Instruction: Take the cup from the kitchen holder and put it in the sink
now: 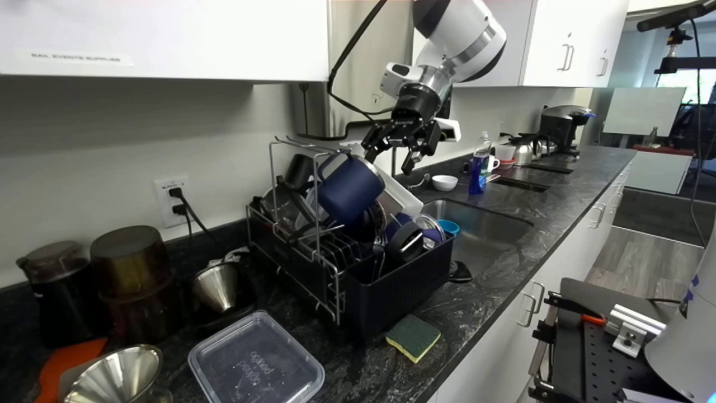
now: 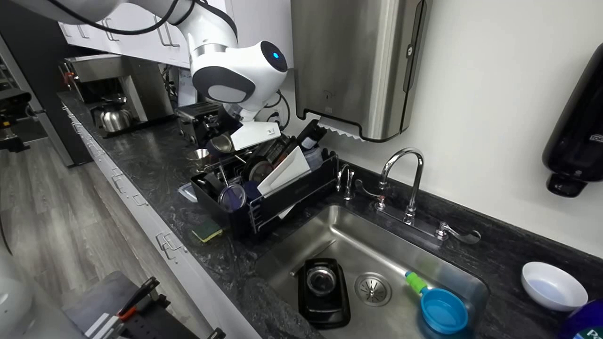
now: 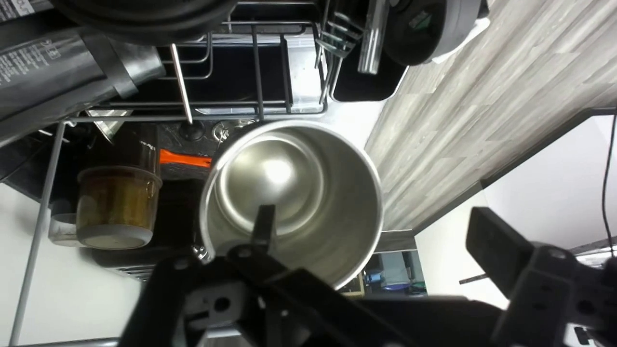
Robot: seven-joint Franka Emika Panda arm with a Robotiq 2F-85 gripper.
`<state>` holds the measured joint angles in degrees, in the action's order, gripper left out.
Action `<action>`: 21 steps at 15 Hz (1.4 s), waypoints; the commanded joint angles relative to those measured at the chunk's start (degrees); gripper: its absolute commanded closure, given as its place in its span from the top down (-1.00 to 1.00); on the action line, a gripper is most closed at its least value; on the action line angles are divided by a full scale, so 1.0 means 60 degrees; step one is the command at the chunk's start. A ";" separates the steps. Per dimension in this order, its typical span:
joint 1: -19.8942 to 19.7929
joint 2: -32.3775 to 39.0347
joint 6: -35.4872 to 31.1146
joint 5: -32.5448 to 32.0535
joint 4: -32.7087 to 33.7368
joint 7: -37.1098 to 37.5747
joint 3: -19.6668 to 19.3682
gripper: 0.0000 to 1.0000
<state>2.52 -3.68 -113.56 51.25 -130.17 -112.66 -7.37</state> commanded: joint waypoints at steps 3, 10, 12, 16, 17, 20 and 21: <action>-0.0265 -0.0140 -0.0615 0.0430 -0.0627 -0.0030 0.0360 1.00; -0.0202 -0.0328 -0.1233 0.1094 -0.1312 -0.0252 0.0529 1.00; -0.0188 -0.0510 -0.1383 0.1401 -0.1425 -0.0363 0.0585 1.00; -0.0182 -0.0952 -0.1484 0.1996 -0.1591 -0.0596 0.0633 1.00; -0.0180 -0.1061 -0.1501 0.2087 -0.1641 -0.0634 0.0636 1.00; -0.0177 -0.1206 -0.1568 0.2209 -0.1771 -0.0723 0.0645 1.00; -0.0175 -0.1220 -0.1608 0.2222 -0.1805 -0.0747 0.0648 1.00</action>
<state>2.33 -9.91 -121.05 62.50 -139.29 -114.44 -4.73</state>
